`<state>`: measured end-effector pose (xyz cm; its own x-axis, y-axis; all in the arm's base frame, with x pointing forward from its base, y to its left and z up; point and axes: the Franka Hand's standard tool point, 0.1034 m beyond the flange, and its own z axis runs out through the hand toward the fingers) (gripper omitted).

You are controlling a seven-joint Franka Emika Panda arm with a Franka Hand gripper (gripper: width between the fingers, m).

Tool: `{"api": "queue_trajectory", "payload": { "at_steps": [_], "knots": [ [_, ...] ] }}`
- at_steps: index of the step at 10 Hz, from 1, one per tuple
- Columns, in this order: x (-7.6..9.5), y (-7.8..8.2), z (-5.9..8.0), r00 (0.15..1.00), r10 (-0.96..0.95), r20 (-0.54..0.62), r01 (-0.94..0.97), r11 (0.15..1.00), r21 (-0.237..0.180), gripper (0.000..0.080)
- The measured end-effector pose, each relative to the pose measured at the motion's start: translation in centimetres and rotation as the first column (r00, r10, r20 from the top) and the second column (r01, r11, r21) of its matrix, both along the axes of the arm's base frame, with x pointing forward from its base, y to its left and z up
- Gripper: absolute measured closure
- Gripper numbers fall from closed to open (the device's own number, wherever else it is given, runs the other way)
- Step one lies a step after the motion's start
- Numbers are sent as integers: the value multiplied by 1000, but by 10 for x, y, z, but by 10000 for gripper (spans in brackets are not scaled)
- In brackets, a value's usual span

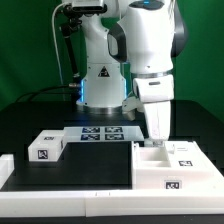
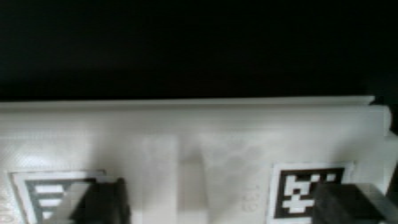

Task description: Assemble cabinet

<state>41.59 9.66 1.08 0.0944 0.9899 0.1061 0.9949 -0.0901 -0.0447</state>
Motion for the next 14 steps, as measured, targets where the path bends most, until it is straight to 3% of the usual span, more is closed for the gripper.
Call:
{"api": "queue_trajectory", "payload": {
  "at_steps": [1,2,3,4,8,10,14],
  "knots": [
    [0,0,-1,1000,0,-1,0,1000,1,399],
    [1,0,-1,1000,-1,0,1,1000,2,399],
    [1,0,-1,1000,-1,0,1,1000,2,583],
    [1,0,-1,1000,-1,1,1,1000,2,714],
    [3,-1,1,1000,-3,5,3,1000,0,731],
    [6,-6,9,1000,-9,16,9,1000,-7,731],
    [11,-17,39,1000,-17,23,18,999,-50,731]
  ]
}}
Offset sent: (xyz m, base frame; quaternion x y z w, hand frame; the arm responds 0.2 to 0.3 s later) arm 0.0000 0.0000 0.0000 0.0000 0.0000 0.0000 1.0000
